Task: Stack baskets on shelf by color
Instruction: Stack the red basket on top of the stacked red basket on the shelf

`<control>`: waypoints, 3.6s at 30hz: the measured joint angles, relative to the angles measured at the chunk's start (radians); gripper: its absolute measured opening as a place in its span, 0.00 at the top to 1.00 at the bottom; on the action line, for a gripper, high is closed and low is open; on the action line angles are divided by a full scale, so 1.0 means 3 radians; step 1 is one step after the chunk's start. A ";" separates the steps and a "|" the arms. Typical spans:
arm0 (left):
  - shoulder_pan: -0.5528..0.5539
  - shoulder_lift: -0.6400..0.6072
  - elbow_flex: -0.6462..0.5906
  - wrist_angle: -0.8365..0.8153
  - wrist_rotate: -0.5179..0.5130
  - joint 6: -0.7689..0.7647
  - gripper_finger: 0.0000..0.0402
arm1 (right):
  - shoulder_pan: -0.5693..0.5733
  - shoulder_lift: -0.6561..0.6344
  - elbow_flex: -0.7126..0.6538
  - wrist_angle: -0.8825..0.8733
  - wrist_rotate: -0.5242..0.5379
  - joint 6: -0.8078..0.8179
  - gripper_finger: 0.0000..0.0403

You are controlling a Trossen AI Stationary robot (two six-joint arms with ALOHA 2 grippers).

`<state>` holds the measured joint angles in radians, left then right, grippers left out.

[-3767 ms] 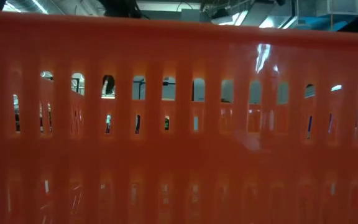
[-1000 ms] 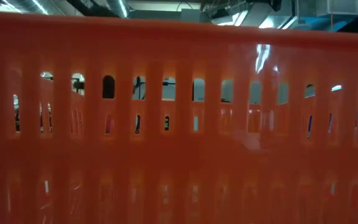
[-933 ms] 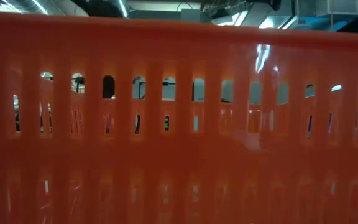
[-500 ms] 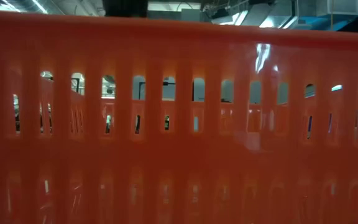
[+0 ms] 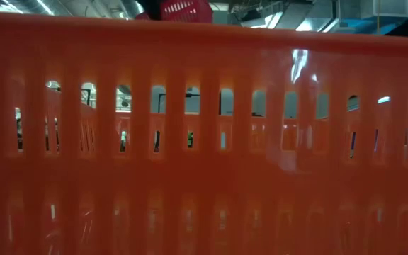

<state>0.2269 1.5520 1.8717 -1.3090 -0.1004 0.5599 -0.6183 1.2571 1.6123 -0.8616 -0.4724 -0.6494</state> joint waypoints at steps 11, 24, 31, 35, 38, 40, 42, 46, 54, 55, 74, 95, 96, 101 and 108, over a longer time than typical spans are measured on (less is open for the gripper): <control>0.0079 0.0000 0.0000 0.0002 0.0457 0.0130 1.00 | 0.0715 0.0265 0.0000 0.0258 -0.0010 -0.0132 0.73; 0.0075 0.0103 0.0003 -0.0168 0.0921 0.0150 1.00 | 0.1179 0.0761 0.0001 0.0809 0.0377 -0.0339 0.72; -0.0069 0.0297 -0.0002 -0.0854 0.0362 0.0224 1.00 | 0.1229 0.0775 0.0001 0.0716 0.0204 -0.0318 0.72; -0.0229 0.0400 -0.0001 -0.0852 -0.0225 0.0556 1.00 | 0.1229 0.0843 0.0001 0.0621 0.0033 -0.0299 0.72; -0.0255 0.0452 0.0033 -0.0902 -0.0121 0.0748 1.00 | 0.1234 0.0931 0.0001 0.0589 0.0023 -0.0300 0.72; -0.0239 0.0491 0.0027 -0.0851 -0.0111 0.0724 1.00 | 0.1251 0.1007 0.0001 0.0593 0.0023 -0.0305 0.72; -0.0230 0.0518 0.0030 -0.0884 -0.0093 0.0722 1.00 | 0.1270 0.1102 0.0001 0.0594 0.0028 -0.0331 0.72; -0.0167 0.0541 0.0031 -0.0874 0.0013 0.0682 1.00 | 0.1330 0.1248 0.0001 0.0596 0.0122 -0.0633 0.72; -0.0045 0.0571 0.0029 -0.0885 0.0145 0.0583 1.00 | 0.1429 0.1451 0.0001 0.0808 0.0421 -0.0755 0.72; -0.0044 0.0571 0.0029 -0.0886 0.0147 0.0578 1.00 | 0.1435 0.1474 0.0001 0.0840 0.0445 -0.0752 0.72; -0.0049 0.0566 0.0029 -0.0852 0.0398 0.0432 1.00 | 0.1490 0.1788 0.0002 0.0907 0.0678 -0.0891 0.72; -0.0048 0.0562 0.0036 -0.0807 -0.0050 0.0362 0.97 | 0.1523 0.1869 -0.0004 0.1020 0.0750 -0.0797 0.99; -0.0049 0.0562 0.0036 -0.0800 -0.0066 0.0357 0.96 | 0.1524 0.1869 -0.0004 0.1027 0.0744 -0.0745 0.99; -0.0044 0.0562 0.0034 -0.0605 -0.0183 0.0295 0.86 | 0.1523 0.1869 -0.0004 0.1032 0.0735 -0.0706 1.00; -0.0060 0.0562 0.0028 -0.0317 -0.0222 0.0174 0.79 | 0.1521 0.1857 -0.0004 0.0961 0.0739 -0.0630 1.00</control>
<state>0.2088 1.7206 1.8801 -1.4040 -0.1671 0.6121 -0.1619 1.8141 1.6112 -0.5732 -0.2508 -0.8383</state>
